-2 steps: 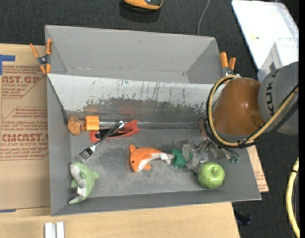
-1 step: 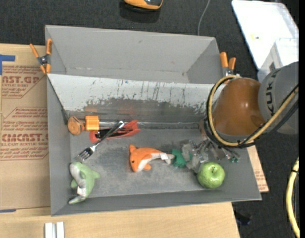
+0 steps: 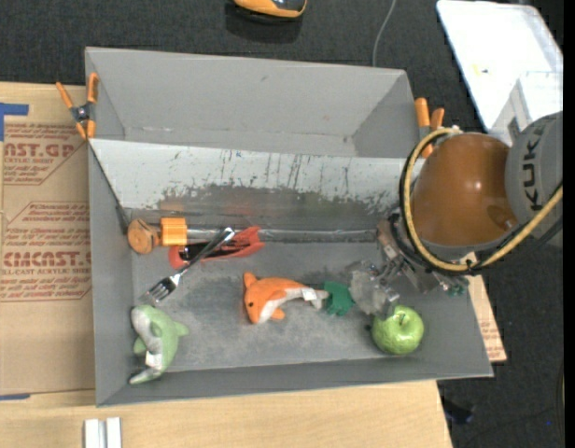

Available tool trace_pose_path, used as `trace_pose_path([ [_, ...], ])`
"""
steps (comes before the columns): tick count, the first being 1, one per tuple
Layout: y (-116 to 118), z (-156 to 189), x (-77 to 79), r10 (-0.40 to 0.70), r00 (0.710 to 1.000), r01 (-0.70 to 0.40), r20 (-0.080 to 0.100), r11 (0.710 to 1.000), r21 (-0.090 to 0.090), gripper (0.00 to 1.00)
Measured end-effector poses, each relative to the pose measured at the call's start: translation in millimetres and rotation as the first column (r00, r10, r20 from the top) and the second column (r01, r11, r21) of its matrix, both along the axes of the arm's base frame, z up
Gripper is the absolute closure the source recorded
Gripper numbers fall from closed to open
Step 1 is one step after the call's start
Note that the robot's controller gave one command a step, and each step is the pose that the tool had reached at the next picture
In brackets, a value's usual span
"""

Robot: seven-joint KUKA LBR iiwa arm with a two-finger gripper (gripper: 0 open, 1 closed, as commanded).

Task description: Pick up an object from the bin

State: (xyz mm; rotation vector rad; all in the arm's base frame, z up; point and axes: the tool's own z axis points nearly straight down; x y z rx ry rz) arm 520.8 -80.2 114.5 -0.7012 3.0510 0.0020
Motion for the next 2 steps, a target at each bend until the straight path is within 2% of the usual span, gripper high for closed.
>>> trace_pose_path([
  [1,2,16,-5.4,-0.001,1.000,0.001,0.004,1.000,0.001,1.00],
  [2,25,3,37.1,0.081,0.997,-0.081,0.012,0.997,-0.002,1.00],
])
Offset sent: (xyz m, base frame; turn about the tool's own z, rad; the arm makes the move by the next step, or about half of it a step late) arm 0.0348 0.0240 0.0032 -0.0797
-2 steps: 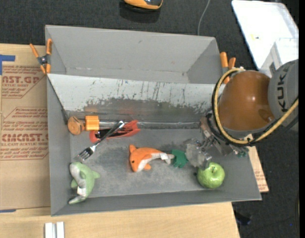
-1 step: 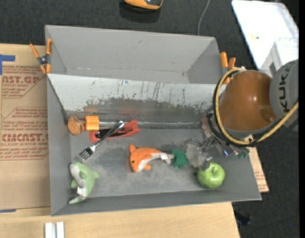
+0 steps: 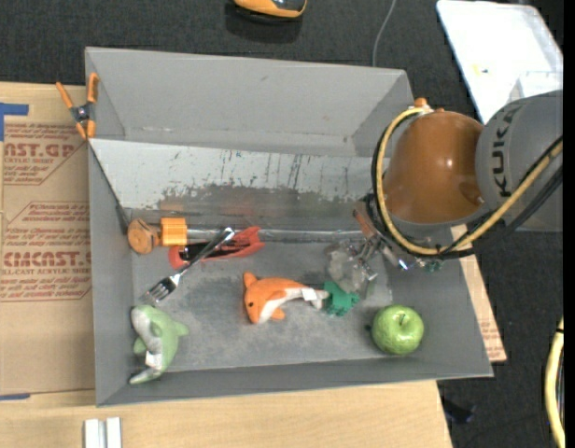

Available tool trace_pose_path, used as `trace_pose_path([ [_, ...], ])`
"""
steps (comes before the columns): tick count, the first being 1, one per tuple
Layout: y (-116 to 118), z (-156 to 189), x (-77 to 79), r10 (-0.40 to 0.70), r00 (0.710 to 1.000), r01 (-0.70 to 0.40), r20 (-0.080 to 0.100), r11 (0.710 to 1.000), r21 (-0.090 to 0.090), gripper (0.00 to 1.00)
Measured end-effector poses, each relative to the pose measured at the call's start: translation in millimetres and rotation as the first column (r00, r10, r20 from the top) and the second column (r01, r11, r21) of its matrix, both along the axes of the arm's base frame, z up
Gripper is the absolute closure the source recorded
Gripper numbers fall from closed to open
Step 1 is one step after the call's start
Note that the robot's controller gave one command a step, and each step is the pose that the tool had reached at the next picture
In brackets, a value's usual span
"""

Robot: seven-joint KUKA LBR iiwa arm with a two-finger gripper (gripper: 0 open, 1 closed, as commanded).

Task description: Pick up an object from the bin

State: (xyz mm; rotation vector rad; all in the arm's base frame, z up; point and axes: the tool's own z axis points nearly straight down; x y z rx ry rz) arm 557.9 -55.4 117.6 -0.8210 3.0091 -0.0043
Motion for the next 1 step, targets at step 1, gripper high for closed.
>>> trace_pose_path([
  [1,33.3,-28.2,-26.0,-0.074,0.997,0.074,-0.007,0.997,0.002,0.00],
])
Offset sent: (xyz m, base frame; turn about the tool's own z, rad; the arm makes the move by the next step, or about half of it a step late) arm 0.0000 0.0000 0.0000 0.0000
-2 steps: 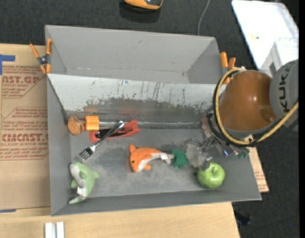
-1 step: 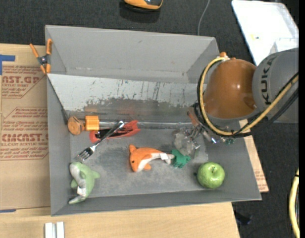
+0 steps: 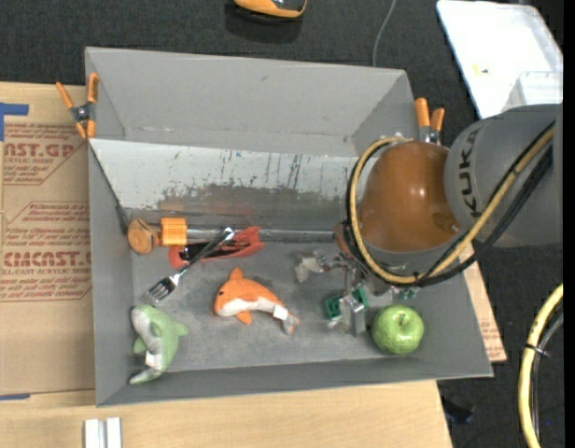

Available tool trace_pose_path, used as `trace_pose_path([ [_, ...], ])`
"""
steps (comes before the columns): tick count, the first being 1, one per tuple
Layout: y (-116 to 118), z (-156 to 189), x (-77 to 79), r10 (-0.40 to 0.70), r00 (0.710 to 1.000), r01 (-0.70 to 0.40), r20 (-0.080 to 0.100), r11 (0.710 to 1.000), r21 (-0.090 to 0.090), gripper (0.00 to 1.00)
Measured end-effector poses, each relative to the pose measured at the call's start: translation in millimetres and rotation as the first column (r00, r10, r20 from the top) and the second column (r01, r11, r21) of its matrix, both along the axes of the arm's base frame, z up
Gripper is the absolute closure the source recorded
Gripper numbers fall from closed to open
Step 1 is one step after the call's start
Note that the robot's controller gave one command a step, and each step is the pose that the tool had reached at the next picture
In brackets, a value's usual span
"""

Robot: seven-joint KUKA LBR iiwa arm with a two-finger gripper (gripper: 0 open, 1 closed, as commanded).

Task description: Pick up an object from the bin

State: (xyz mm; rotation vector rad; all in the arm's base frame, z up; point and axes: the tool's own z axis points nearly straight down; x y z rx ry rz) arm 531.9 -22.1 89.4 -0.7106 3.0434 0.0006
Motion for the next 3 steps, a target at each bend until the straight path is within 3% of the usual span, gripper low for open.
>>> trace_pose_path([
  [1,0,0,0.0,0.000,1.000,0.000,0.000,1.000,0.000,0.00],
  [2,-60,-15,24.3,-0.013,1.000,0.013,0.009,1.000,0.022,0.00],
  [3,-42,-6,13.7,0.003,1.000,-0.003,0.002,1.000,0.002,1.00],
])
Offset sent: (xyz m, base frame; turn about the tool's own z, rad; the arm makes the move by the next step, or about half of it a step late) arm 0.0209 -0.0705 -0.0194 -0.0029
